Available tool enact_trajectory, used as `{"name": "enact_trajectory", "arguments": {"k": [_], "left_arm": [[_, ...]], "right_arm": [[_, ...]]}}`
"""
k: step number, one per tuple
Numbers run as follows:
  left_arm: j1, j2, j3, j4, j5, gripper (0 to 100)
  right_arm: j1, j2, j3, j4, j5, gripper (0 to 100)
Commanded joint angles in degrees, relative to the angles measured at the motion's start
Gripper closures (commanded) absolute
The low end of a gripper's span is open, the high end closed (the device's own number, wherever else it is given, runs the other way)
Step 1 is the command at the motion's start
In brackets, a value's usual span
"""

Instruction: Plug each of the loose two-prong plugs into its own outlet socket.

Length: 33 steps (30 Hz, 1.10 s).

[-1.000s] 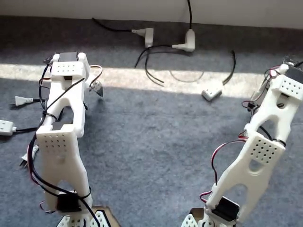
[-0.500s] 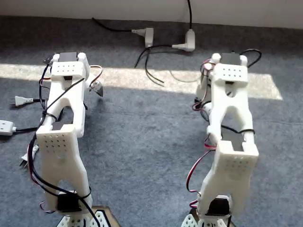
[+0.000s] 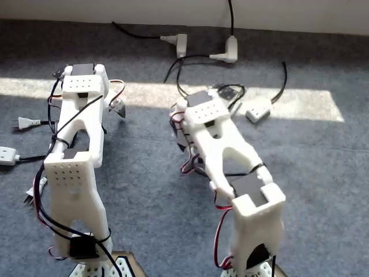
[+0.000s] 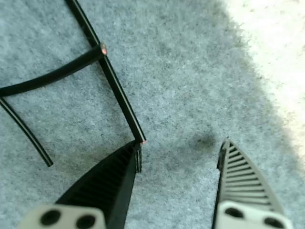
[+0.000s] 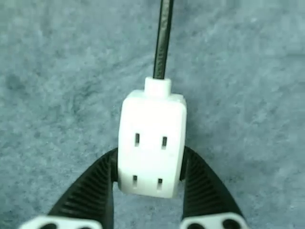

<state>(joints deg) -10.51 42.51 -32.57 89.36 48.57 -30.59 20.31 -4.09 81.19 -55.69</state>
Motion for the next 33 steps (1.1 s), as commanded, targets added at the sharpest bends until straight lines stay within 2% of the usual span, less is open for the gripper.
{"name": "enact_trajectory", "arguments": {"k": [1, 8, 11, 18, 26, 33], "left_arm": [[1.19, -0.48, -2.15, 0.18, 0.18, 73], [1.19, -0.48, -2.15, 0.18, 0.18, 73], [1.19, -0.48, -2.15, 0.18, 0.18, 73], [1.19, -0.48, -2.07, 0.26, 0.18, 73], [0.92, -0.57, -1.98, 0.44, 0.18, 73], [-2.42, -1.71, -2.77, 0.62, -0.18, 73]], "right_arm": [[-4.62, -3.74, -0.22, -4.26, -6.95, 97.1], [-4.7, -3.3, 0.04, -13.67, -21.89, 96.9], [-6.64, -2.59, 1.27, -17.1, -19.78, 96.8], [-5.85, -1.8, 2.07, -19.47, -18.81, 95.5], [-6.99, -1.45, 2.15, -19.21, -19.16, 67.4], [-7.16, -2.15, 1.45, -14.81, -18.73, 65.6]]}}
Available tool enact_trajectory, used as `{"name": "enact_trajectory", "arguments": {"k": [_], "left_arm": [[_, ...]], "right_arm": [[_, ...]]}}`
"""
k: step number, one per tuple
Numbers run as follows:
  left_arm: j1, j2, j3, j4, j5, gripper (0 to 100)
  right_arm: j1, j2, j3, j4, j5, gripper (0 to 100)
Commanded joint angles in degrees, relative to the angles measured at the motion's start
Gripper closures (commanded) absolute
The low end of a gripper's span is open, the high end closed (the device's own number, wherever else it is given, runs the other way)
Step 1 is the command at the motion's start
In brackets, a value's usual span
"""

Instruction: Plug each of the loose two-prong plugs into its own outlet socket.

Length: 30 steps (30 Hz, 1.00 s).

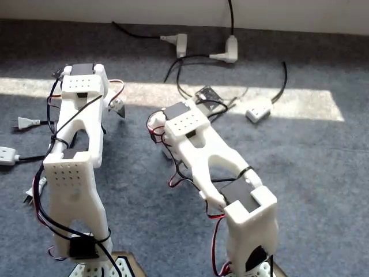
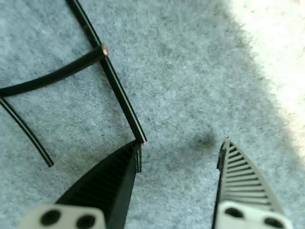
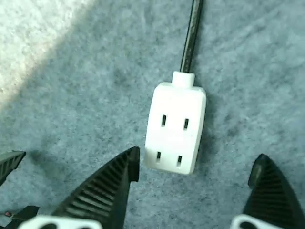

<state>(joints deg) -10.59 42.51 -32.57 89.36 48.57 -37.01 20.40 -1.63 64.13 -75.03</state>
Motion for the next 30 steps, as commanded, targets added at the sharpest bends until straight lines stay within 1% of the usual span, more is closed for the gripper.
{"name": "enact_trajectory", "arguments": {"k": [1, 3, 4, 6, 8, 10, 12, 16, 20, 22, 25, 27, 30], "left_arm": [[-3.03, -2.68, -3.82, 1.41, -0.26, 73], [-4.88, -5.32, -6.64, 5.63, -0.7, 73], [-5.85, -7.08, -8.92, 8.0, -2.55, 73], [-7.78, -10.77, -13.14, 10.99, -8.26, 73], [-10.77, -14.9, -15.43, 11.25, -14.07, 73], [-13.85, -19.12, -15.6, 11.25, -20.75, 73], [-16.31, -22.37, -13.93, 11.25, -29.36, 73], [-22.37, -26.51, -4.44, 11.25, -46.51, 73], [-29.85, -27.82, 3.65, 11.08, -57.23, 73], [-32.4, -27.74, 5.76, 11.08, -63.21, 73], [-33.89, -27.82, 9.01, 11.08, -69.8, 73], [-34.33, -28.26, 11.12, 11.08, -73.23, 73], [-34.68, -27.74, 15.08, 10.99, -78.77, 73]], "right_arm": [[-0.75, -2.33, -1.1, 2.95, 0.62, 65.6], [-1.45, -2.86, -2.24, 5.14, 0.79, 65.6], [-1.8, -3.47, -2.68, 6.64, 1.93, 65.6], [-2.33, -4.7, -2.59, 9.89, 5.98, 65.6], [-2.59, -5.67, -2.59, 11.82, 9.14, 65.6], [-2.51, -6.2, -2.59, 12.97, 11.34, 65.6], [-2.24, -6.2, -2.51, 14.64, 13.01, 65.6], [0.04, -6.29, -0.22, 18.07, 15.74, 65.6], [4.62, -6.11, 1.89, 17.63, 18.55, 65.6], [6.9, -6.02, 3.12, 15.34, 18.73, 65.6], [9.36, -6.11, 7.96, 9.1, 18.73, 65.6], [9.45, -6.2, 10.77, 4.62, 18.73, 65.6], [9.19, -6.46, 12.97, 2.77, 18.73, 65.6]]}}
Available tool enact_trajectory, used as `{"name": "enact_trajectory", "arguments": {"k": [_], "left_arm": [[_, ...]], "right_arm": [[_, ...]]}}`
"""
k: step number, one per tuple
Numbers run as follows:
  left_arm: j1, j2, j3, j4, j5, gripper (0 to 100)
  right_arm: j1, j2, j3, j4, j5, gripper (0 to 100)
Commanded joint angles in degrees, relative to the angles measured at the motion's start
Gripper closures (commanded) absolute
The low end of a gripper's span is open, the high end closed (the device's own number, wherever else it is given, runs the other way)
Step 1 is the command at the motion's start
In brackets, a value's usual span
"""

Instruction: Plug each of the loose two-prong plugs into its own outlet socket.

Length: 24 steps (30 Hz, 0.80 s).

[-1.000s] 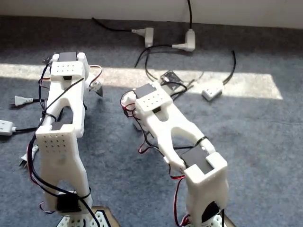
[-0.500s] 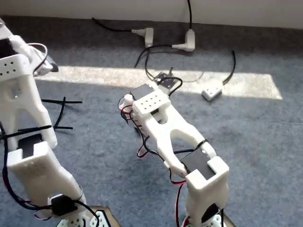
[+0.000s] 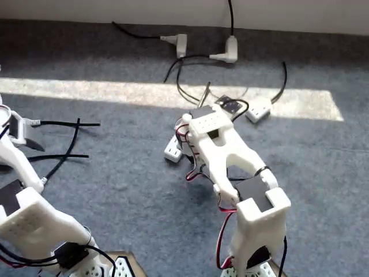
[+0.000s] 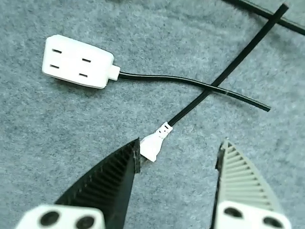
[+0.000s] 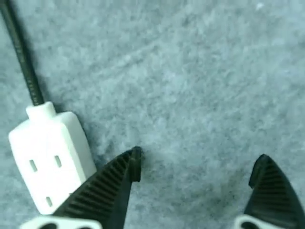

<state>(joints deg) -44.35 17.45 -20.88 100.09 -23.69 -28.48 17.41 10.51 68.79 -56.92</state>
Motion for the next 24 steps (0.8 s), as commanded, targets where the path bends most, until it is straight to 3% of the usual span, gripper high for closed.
{"name": "enact_trajectory", "arguments": {"k": [1, 11, 20, 24], "left_arm": [[-0.92, -2.68, 5.67, 0.0, -8.62, 73], [-3.03, -3.21, 20.62, -11.6, -32.18, 73], [-9.19, -2.77, 22.81, -14.42, -46.59, 73], [-9.63, -2.68, 26.07, -14.42, -48.62, 73]], "right_arm": [[0.66, -3.47, 1.1, -1.89, 0.62, 65.6], [0.66, -3.47, 1.1, -2.07, 0.62, 65.6], [0.66, -3.47, 1.01, -2.07, 0.53, 65.6], [0.66, -3.38, 1.01, -2.15, 0.53, 65.6]]}}
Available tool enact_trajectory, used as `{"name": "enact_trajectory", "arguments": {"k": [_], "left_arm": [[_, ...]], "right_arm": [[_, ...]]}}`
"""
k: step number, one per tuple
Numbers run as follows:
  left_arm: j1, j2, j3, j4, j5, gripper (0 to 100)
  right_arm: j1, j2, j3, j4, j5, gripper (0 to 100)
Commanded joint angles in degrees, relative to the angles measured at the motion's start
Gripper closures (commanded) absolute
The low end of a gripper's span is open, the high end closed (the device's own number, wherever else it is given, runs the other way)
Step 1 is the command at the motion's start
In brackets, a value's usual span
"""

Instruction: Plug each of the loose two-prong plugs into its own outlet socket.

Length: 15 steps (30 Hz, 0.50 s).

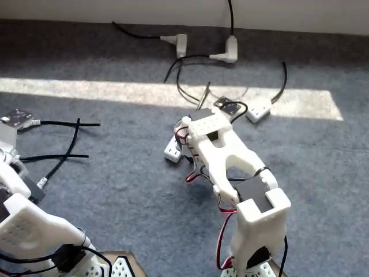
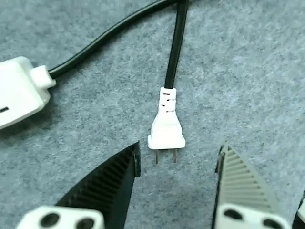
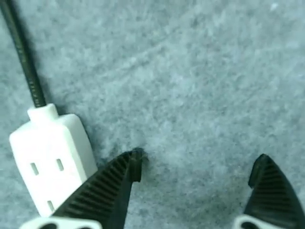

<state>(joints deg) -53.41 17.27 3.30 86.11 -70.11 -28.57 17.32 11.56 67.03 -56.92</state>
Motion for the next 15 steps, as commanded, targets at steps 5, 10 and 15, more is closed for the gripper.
{"name": "enact_trajectory", "arguments": {"k": [5, 10, 15], "left_arm": [[1.27, -2.59, 6.55, -2.2, -2.11, 73], [1.1, -2.59, 10.59, -10.55, -2.02, 73], [1.36, -3.3, 10.77, -13.01, -2.02, 73]], "right_arm": [[0.75, -3.3, -0.04, -0.4, 0.44, 65.6], [0.84, -3.21, -0.04, -0.4, 0.44, 65.6], [0.84, -3.21, -0.04, -0.4, 0.44, 65.6]]}}
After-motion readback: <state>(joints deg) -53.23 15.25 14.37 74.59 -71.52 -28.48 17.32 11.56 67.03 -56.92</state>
